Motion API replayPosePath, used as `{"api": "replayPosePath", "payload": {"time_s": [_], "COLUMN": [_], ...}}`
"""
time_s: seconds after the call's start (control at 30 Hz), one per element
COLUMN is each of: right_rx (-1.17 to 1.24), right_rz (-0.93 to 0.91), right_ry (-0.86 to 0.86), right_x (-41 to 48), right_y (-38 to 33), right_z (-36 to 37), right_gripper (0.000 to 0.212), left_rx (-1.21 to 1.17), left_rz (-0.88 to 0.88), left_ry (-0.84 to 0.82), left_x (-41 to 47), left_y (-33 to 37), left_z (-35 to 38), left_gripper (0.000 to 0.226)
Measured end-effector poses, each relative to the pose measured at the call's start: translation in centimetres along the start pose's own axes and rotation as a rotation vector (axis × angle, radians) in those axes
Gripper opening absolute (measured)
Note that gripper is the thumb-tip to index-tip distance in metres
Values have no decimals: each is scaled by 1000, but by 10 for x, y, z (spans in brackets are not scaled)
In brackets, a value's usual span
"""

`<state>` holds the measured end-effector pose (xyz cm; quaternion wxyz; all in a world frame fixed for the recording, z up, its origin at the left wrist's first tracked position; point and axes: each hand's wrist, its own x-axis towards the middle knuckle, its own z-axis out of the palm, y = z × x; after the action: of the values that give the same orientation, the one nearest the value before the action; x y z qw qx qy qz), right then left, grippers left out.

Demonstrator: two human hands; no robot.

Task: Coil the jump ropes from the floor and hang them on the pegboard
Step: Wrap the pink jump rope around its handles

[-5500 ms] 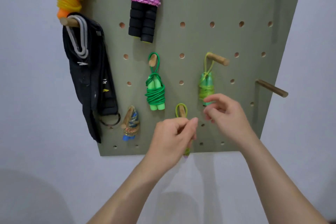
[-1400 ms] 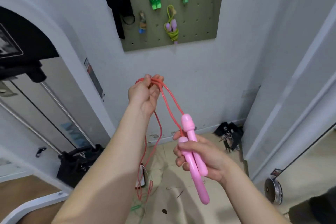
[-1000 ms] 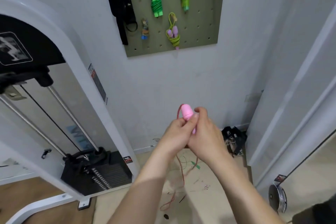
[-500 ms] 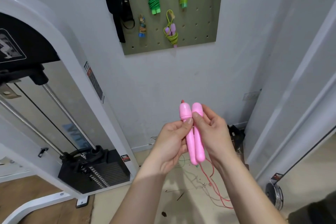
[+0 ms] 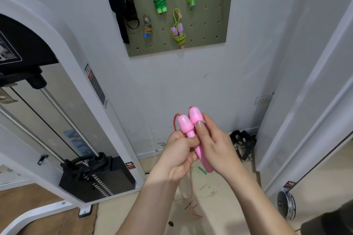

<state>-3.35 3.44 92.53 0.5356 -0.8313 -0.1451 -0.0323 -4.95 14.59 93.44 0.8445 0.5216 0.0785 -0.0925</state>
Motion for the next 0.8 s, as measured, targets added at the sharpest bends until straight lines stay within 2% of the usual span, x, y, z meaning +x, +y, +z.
{"api": "replayPosePath", "payload": {"time_s": [0.07,0.13,0.23,0.37,0.47,0.53,0.57,0.63,0.7,0.8], "right_rx": [175,335,513,540,588,684,748,879,1015,1238], "right_rz": [165,261,228,222,212,228,242,265,295,369], "right_ry": [-141,-242,-299,-385,-466,-527,-561,-636,-706,-789], "right_x": [-3,-8,-11,-10,-12,-16,-18,-23,-28,-37], "right_y": [2,-1,-2,0,3,2,1,0,-1,2], "right_z": [2,1,-2,-13,-19,-18,-17,-14,-9,0], "right_gripper": [52,51,38,27,24,23,23,23,25,41], "left_rx": [42,111,216,407,503,347,148,-203,-305,-280], "left_rz": [23,42,50,12,91,113,58,-61,-47,53], "left_ry": [39,39,13,113,145,219,229,139,58,20], "left_x": [-1,-2,-2,-5,-3,-2,-1,-2,-2,2], "left_y": [0,0,1,10,18,22,24,26,25,26], "left_z": [1,1,-1,-6,-9,-10,-9,-4,1,6], "left_gripper": [27,20,12,27,41,42,43,44,39,26]}}
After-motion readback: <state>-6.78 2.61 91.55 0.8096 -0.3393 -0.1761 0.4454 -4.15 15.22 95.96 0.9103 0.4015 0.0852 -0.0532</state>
